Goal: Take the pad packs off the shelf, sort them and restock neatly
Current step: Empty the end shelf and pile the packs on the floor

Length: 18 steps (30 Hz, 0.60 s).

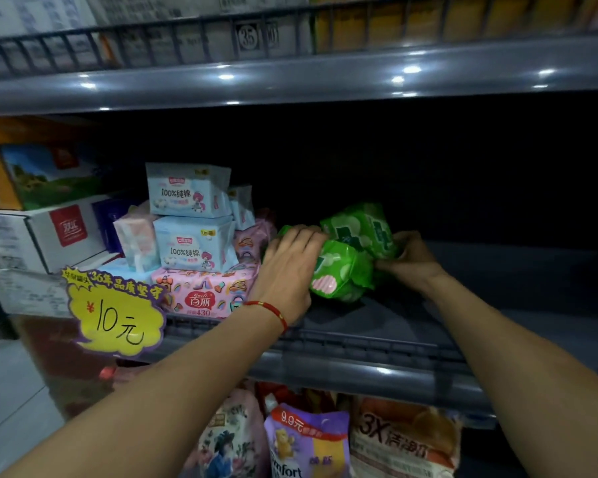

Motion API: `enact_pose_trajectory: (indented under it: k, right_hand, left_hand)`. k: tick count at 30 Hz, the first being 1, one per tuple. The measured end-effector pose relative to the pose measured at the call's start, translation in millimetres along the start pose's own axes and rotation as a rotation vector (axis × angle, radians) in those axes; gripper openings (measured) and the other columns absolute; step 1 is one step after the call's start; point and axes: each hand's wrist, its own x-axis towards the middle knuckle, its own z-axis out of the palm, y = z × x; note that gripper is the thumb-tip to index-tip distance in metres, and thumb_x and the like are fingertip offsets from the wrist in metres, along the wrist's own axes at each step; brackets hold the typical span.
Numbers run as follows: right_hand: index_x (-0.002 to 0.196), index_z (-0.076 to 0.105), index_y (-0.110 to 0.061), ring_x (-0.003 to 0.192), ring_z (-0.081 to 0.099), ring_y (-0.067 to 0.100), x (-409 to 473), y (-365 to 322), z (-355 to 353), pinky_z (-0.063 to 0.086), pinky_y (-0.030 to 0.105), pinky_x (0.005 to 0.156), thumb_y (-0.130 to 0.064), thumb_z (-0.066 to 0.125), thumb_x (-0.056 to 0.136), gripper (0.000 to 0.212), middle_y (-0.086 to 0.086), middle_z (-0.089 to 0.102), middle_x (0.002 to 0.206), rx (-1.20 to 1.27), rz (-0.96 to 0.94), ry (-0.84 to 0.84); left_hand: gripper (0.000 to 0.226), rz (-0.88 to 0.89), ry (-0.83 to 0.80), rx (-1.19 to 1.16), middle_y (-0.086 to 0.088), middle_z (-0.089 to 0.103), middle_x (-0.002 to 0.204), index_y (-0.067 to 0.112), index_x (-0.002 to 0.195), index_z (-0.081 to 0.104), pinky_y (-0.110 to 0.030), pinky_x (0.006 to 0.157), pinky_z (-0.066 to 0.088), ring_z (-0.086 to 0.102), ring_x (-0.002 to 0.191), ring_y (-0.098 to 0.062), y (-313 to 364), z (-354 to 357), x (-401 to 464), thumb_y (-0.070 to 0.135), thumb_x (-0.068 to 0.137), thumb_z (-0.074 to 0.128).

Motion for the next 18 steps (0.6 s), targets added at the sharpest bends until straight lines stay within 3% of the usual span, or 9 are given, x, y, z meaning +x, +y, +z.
enact_pose_trajectory:
  k: [3,5,7,10,14,17,18]
  right_hand:
    - [0.133,0.051,-0.01,0.09,0.066,0.019,-23,-6,-33,0.052,0.026,0.073,-0.023,0.087,0.079,0.067,0.009,0.066,0.114,0.238,0.116,0.134]
    - [0.131,0.057,-0.006,0.089,0.071,0.019,-46,-13,-56,0.056,0.026,0.071,-0.027,0.086,0.079,0.063,0.011,0.071,0.114,0.343,0.163,0.159]
    - [0.115,0.067,-0.002,0.077,0.074,0.015,-78,-24,-77,0.058,0.022,0.062,-0.023,0.079,0.085,0.039,0.011,0.076,0.099,0.442,0.173,0.116]
    - [0.112,0.069,0.003,0.073,0.076,0.019,-128,-42,-98,0.064,0.035,0.073,-0.022,0.072,0.091,0.033,0.012,0.078,0.087,0.581,0.156,0.044]
    - [0.103,0.07,-0.006,0.074,0.076,0.017,-200,-65,-93,0.063,0.028,0.063,-0.023,0.063,0.097,0.02,0.008,0.078,0.086,0.651,0.177,-0.094]
    - [0.111,0.07,-0.008,0.095,0.074,0.023,-245,-71,-59,0.06,0.039,0.09,-0.026,0.063,0.095,0.026,0.012,0.077,0.106,0.712,0.295,-0.224]
    - [0.113,0.07,-0.008,0.095,0.074,0.024,-258,-72,-44,0.059,0.042,0.093,-0.027,0.062,0.095,0.027,0.012,0.077,0.106,0.714,0.345,-0.263]
  left_hand:
    - [0.09,-0.059,0.03,-0.145,0.0,0.051,0.139,0.022,0.138,0.044,-0.052,0.113,0.036,0.038,0.14,-0.024,8,-18,-6,0.003,0.06,0.083]
    - [0.089,-0.116,0.053,-0.277,-0.002,0.056,0.133,0.02,0.138,0.046,-0.051,0.109,0.04,0.048,0.132,-0.026,16,-35,-12,0.022,0.062,0.093]
    - [0.09,-0.225,0.081,-0.495,-0.001,0.06,0.127,0.017,0.138,0.049,-0.038,0.102,0.047,0.056,0.118,-0.02,28,-60,-25,0.031,0.062,0.096]
    - [0.085,-0.449,0.074,-0.746,0.012,0.061,0.119,0.021,0.137,0.051,-0.013,0.086,0.047,0.057,0.105,-0.004,35,-101,-53,0.033,0.065,0.095]
    - [0.069,-0.686,0.094,-0.994,0.005,0.073,0.113,0.018,0.126,0.063,-0.03,0.09,0.058,0.07,0.102,-0.009,18,-139,-108,0.038,0.067,0.094]
    - [0.046,-0.867,0.119,-1.116,-0.002,0.078,0.103,0.009,0.114,0.07,-0.031,0.081,0.061,0.075,0.093,-0.013,1,-160,-165,0.027,0.076,0.088]
    - [0.043,-0.94,0.104,-1.138,-0.004,0.079,0.101,0.008,0.113,0.071,-0.033,0.079,0.062,0.075,0.091,-0.016,-5,-166,-186,0.028,0.077,0.086]
